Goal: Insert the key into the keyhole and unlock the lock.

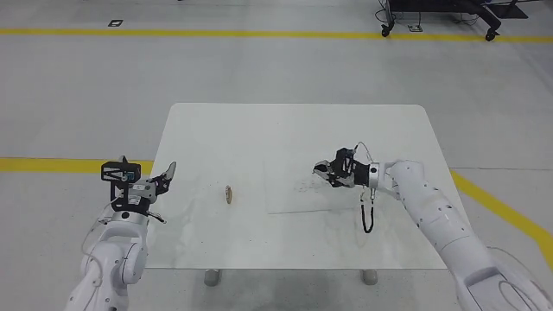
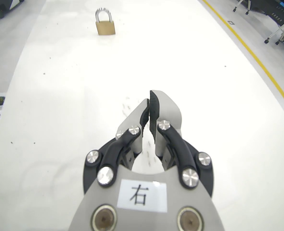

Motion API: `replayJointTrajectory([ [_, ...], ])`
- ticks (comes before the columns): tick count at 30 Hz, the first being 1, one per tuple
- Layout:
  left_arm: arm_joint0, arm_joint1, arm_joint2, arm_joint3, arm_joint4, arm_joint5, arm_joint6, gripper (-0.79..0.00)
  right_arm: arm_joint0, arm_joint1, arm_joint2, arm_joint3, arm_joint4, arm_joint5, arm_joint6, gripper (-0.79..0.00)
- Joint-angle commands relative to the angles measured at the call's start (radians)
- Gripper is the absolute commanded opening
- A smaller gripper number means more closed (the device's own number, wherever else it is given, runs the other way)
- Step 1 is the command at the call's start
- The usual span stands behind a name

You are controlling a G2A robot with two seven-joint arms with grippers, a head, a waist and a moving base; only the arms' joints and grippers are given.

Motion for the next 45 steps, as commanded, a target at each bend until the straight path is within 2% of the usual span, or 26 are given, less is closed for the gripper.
replayJointTrajectory([
  [1, 0.000, 0.000, 0.000, 0.000, 0.000, 0.000, 0.000, 0.000, -0.019, -0.005, 0.034, 0.023, 0.166, -0.028, -0.001, -0.785],
  [4, 0.000, 0.000, 0.000, 0.000, 0.000, 0.000, 0.000, 0.000, -0.032, -0.021, 0.041, 0.069, 0.407, -0.031, 0.054, -0.785],
  [6, 0.000, 0.000, 0.000, 0.000, 0.000, 0.000, 0.000, 0.000, -0.038, -0.035, 0.018, 0.092, 0.650, -0.031, 0.144, -0.785],
  [18, 0.011, 0.001, -0.009, 0.006, 0.030, 0.005, 0.010, 0.000, -0.037, -0.036, 0.014, 0.093, 0.679, -0.031, 0.161, -0.785],
  [19, 0.027, -0.003, -0.008, 0.002, -0.048, -0.010, 0.021, 0.000, -0.047, -0.037, 0.016, 0.098, 0.699, -0.028, 0.159, -0.785],
  [21, 0.052, -0.014, -0.025, -0.002, -0.359, -0.085, 0.032, 0.000, -0.076, -0.047, 0.000, 0.092, 0.831, -0.031, 0.162, -0.785],
  [24, 0.052, -0.017, -0.031, 0.002, -0.576, -0.200, -0.025, 0.000, -0.117, -0.058, -0.072, 0.018, 1.138, -0.031, 0.208, -0.785],
  [29, -0.011, -0.026, 0.027, 0.001, -0.900, -0.348, -0.119, 0.000, -0.126, -0.050, -0.135, -0.022, 1.628, -0.031, 0.474, -0.785],
  [32, -0.063, -0.026, 0.057, 0.002, -0.987, -0.395, -0.207, 0.000, -0.120, -0.041, -0.122, -0.012, 1.801, -0.031, 0.653, -0.785],
  [33, -0.078, -0.025, 0.067, 0.004, -0.995, -0.401, -0.251, 0.000, -0.121, -0.038, -0.109, -0.008, 1.839, -0.031, 0.700, -0.785],
  [34, -0.100, -0.019, 0.067, 0.007, -0.941, -0.355, -0.342, 0.000, -0.122, -0.034, -0.092, 0.003, 1.863, -0.031, 0.737, -0.785],
  [42, -0.099, -0.019, 0.069, 0.007, -0.939, -0.354, -0.344, 0.000, -0.122, -0.034, -0.092, 0.003, 1.863, -0.031, 0.737, -0.785],
  [43, -0.096, -0.020, 0.086, 0.012, -0.957, -0.357, -0.354, 0.000, -0.122, -0.034, -0.092, 0.003, 1.863, -0.031, 0.737, -0.785],
  [45, -0.105, -0.026, 0.127, 0.032, -1.098, -0.378, -0.394, 0.000, -0.127, -0.035, -0.092, -0.004, 1.867, -0.006, 0.733, -0.785],
])
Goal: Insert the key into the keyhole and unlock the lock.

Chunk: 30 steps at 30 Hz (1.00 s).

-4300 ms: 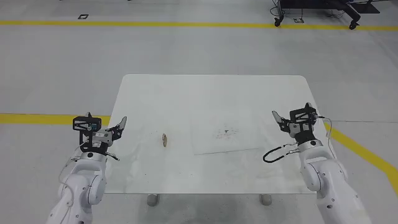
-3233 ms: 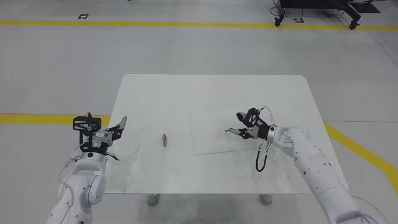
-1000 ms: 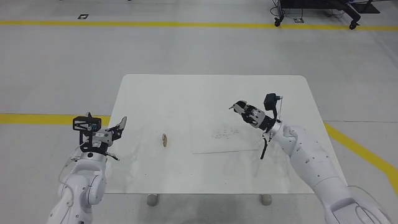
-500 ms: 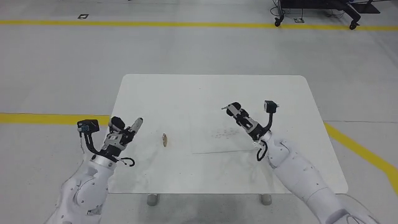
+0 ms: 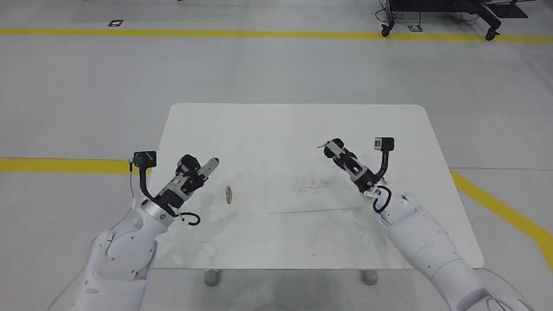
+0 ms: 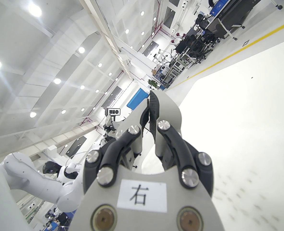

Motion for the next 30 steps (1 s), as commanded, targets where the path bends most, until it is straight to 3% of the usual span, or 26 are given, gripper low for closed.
replayJointTrajectory([
  [1, -0.025, -0.004, 0.042, 0.030, -0.200, -0.016, -0.058, 0.000, -0.010, -0.005, -0.014, -0.023, 0.019, 0.049, 0.019, -0.785],
  [5, -0.135, -0.014, 0.141, 0.095, -0.421, -0.047, -0.232, 0.000, -0.009, -0.028, -0.058, -0.063, 0.228, 0.156, 0.135, -0.785],
  [9, -0.233, -0.024, 0.213, 0.167, -0.564, -0.087, -0.328, 0.000, 0.017, -0.043, -0.071, -0.038, 0.404, 0.217, 0.278, -0.785],
  [13, -0.319, -0.034, 0.266, 0.288, -0.660, -0.136, -0.404, 0.000, 0.041, -0.058, -0.074, 0.004, 0.474, 0.225, 0.343, -0.785],
  [18, -0.364, -0.039, 0.294, 0.403, -0.708, -0.192, -0.466, 0.000, 0.044, -0.079, -0.091, -0.003, 0.551, 0.258, 0.414, -0.785],
  [25, -0.388, -0.035, 0.296, 0.444, -0.651, -0.219, -0.473, -0.262, 0.069, -0.105, -0.116, 0.027, 0.584, 0.289, 0.538, -0.785],
  [26, -0.389, -0.035, 0.299, 0.442, -0.650, -0.221, -0.469, -0.391, 0.076, -0.108, -0.121, 0.035, 0.570, 0.286, 0.542, -0.785],
  [30, -0.392, -0.033, 0.302, 0.445, -0.602, -0.228, -0.455, -0.431, 0.094, -0.121, -0.134, 0.055, 0.517, 0.261, 0.534, -0.785],
])
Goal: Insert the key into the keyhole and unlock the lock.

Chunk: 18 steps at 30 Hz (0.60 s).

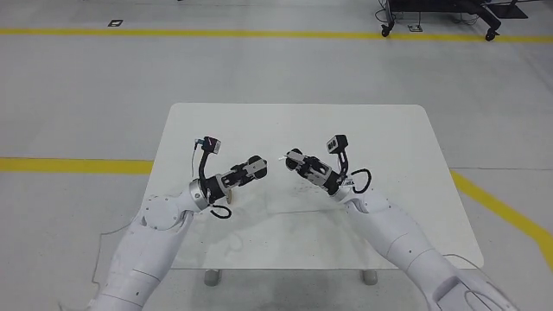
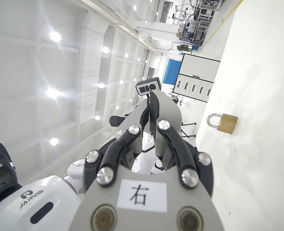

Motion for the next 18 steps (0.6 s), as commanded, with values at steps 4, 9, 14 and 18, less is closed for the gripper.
replayJointTrajectory([
  [4, 0.005, 0.002, 0.004, -0.008, 0.089, 0.001, 0.050, -0.416, 0.007, -0.013, -0.010, -0.004, -0.035, -0.026, 0.002, -0.785],
  [9, 0.005, 0.002, 0.017, -0.012, 0.167, 0.019, 0.095, -0.422, 0.005, -0.022, -0.010, -0.014, -0.067, -0.057, -0.007, -0.785],
  [14, 0.007, 0.002, 0.024, -0.016, 0.178, 0.030, 0.118, -0.397, 0.003, -0.032, -0.013, -0.005, -0.087, -0.056, -0.015, -0.785],
  [18, 0.006, 0.004, 0.023, -0.017, 0.201, 0.033, 0.126, -0.468, 0.002, -0.041, -0.017, 0.001, -0.098, -0.053, -0.024, -0.785],
])
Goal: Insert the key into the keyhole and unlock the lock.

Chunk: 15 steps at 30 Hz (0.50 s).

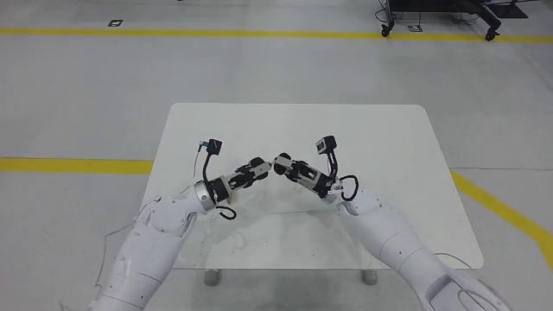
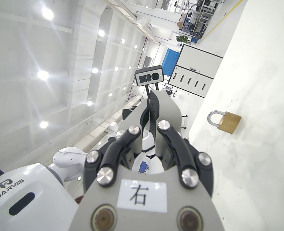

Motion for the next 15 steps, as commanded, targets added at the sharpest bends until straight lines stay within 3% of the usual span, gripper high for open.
replayJointTrajectory([
  [1, 0.001, 0.001, 0.002, 0.001, 0.017, -0.001, 0.007, -0.474, 0.000, -0.004, -0.002, 0.004, -0.004, 0.004, -0.002, -0.785],
  [10, -0.004, 0.003, 0.010, 0.006, 0.055, 0.007, 0.032, -0.582, 0.001, -0.017, 0.002, 0.011, -0.022, 0.011, -0.001, -0.785],
  [13, -0.005, 0.003, 0.011, 0.010, 0.067, 0.005, 0.042, -0.782, -0.003, -0.020, 0.007, 0.011, -0.028, 0.011, 0.002, -0.785],
  [15, -0.007, 0.003, 0.012, 0.012, 0.067, 0.004, 0.046, -0.785, -0.006, -0.021, 0.009, 0.009, -0.031, 0.013, 0.004, -0.785],
])
